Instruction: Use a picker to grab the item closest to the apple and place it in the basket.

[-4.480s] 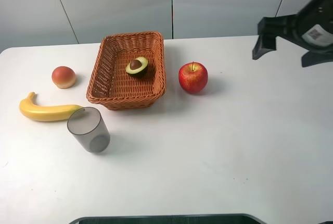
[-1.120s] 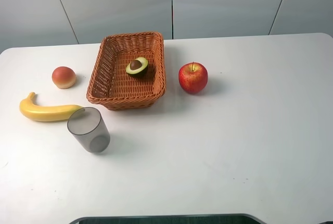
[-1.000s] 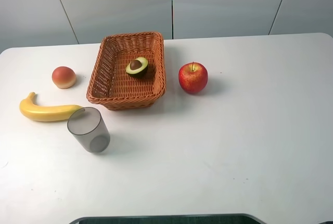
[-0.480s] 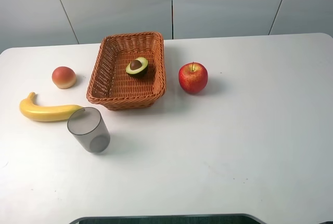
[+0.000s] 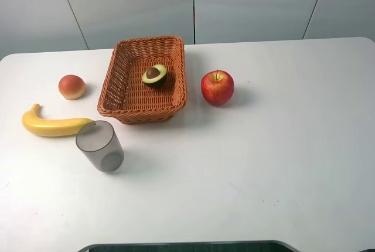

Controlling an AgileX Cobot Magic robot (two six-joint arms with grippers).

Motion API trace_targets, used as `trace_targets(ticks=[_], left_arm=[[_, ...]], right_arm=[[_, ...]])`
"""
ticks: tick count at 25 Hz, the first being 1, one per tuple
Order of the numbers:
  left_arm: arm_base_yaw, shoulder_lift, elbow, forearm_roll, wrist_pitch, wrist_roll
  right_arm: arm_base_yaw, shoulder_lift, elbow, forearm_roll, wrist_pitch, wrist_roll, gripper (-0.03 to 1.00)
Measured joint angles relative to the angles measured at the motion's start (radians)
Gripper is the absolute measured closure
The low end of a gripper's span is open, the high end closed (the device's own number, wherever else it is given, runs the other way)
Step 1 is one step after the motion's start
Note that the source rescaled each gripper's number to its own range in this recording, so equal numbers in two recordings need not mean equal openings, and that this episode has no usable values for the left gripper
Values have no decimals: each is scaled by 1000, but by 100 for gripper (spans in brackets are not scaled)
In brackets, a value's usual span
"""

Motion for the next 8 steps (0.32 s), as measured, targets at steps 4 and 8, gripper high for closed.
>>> trace_targets(ticks=[4, 8], left_arm=[[0, 0, 0, 0, 0, 0], [0, 0, 0, 0, 0, 0]], right_arm=[[0, 0, 0, 0, 0, 0, -3], [0, 0, 0, 0, 0, 0, -3]])
